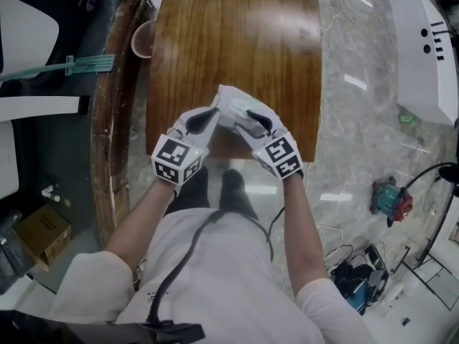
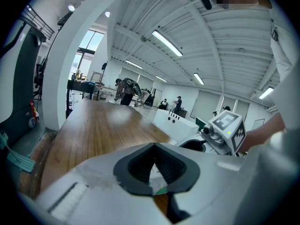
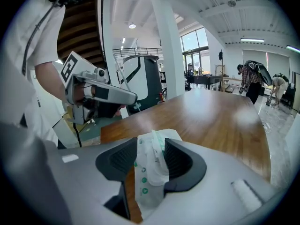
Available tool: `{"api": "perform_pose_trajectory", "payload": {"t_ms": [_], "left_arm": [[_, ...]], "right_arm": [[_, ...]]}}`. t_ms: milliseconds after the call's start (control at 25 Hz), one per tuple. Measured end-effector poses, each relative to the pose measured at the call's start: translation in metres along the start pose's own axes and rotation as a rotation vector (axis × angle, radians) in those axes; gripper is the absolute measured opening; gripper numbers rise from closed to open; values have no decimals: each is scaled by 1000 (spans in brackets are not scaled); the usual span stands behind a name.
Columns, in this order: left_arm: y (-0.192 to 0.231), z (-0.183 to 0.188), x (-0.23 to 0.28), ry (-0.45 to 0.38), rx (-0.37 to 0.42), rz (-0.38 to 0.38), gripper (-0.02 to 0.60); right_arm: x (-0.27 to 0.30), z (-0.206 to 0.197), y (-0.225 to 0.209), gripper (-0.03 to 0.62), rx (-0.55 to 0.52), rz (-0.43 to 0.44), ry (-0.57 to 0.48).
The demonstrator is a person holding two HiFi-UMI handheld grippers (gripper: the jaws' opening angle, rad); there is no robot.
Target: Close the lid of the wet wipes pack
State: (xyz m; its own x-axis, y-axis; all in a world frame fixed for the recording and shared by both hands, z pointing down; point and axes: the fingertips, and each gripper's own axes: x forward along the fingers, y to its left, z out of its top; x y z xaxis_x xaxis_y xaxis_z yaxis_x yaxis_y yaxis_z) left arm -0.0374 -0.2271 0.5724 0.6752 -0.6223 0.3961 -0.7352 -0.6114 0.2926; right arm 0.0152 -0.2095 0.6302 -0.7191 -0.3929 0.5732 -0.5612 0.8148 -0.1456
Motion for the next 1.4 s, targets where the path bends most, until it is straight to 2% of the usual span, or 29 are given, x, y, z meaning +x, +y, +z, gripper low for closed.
{"api": "perform_pose_trajectory", "payload": {"t_ms": [880,1400], "left_arm": [[4,-10,-8,1,-26,14,2],[7,-12,-17,-2,-25,22,2]], "right_arm": [[18,-10,14,189,-36,48,81],[27,-22,20,190,-76,44,184]]}}
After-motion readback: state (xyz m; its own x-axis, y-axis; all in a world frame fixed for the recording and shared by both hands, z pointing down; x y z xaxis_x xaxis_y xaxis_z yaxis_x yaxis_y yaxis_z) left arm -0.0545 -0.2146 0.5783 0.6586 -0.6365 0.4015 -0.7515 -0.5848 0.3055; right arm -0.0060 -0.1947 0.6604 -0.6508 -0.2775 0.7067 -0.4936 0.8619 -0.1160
